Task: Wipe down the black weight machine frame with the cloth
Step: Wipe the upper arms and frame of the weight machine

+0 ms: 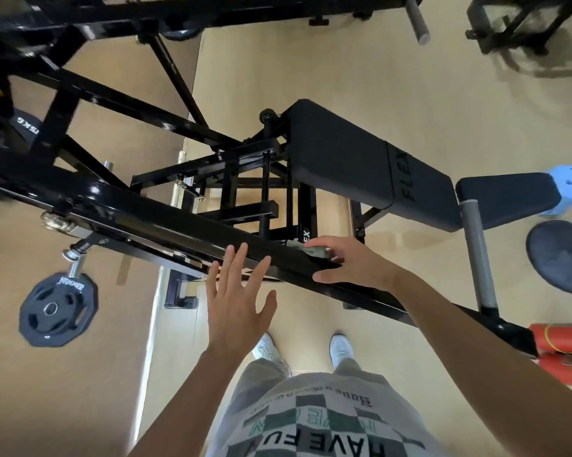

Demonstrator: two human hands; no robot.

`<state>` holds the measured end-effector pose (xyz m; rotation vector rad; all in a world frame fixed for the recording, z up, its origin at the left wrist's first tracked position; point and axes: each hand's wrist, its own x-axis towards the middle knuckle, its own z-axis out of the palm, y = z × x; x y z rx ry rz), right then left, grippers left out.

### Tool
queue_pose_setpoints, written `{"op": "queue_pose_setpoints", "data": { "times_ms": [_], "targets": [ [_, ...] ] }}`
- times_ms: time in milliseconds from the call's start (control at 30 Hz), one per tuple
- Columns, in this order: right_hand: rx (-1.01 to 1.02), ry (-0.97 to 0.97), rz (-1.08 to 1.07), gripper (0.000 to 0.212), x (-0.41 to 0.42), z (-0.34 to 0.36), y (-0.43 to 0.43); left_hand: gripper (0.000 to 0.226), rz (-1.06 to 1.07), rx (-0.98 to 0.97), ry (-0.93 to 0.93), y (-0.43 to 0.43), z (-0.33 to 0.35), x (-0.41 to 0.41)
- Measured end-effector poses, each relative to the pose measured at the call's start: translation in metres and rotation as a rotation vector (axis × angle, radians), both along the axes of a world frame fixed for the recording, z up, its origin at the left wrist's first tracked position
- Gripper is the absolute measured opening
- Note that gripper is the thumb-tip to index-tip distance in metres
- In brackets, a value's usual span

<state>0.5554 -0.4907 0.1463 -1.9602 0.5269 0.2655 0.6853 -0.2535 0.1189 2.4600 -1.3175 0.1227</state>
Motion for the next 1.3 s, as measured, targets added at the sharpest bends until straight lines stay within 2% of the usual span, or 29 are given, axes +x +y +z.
{"op": "queue_pose_setpoints", "data": {
  "times_ms": [333, 467, 633, 833, 1000, 1100, 1300],
  "targets": [
    [0.004, 0.119, -0.061, 0.051, 0.010, 0.014, 0.007, 0.049, -0.034, -0.077, -0.009, 0.017, 0.002, 0.073],
    [-0.005, 0.072, -0.025, 0.053, 0.038, 0.013, 0.019, 0.049, -0.046, -0.092, 0.045, 0.017, 0.001, 0.071],
    [-0.026, -0.013, 0.026, 0.052, 0.087, 0.012, 0.029, 0.055, -0.045, -0.030, 0.028, 0.019, 0.003, 0.074],
    [0.087, 0.012, 0.141, 0.055, 0.098, 0.010, 0.014, 0.048, 0.019, -0.038, 0.089, 0.019, 0.010, 0.067],
    [0.248, 0.087, 0.188, 0.048, 0.087, 0.010, -0.014, 0.042, 0.072, -0.093, 0.139, 0.012, 0.010, 0.064],
    [0.287, 0.041, 0.189, 0.044, 0.099, 0.010, -0.010, 0.039, 0.100, -0.097, 0.159, 0.011, 0.007, 0.063],
    [0.305, -0.080, 0.153, 0.051, 0.128, 0.001, 0.014, 0.038, 0.142, -0.126, 0.175, 0.006, 0.014, 0.058]
  ]
}}
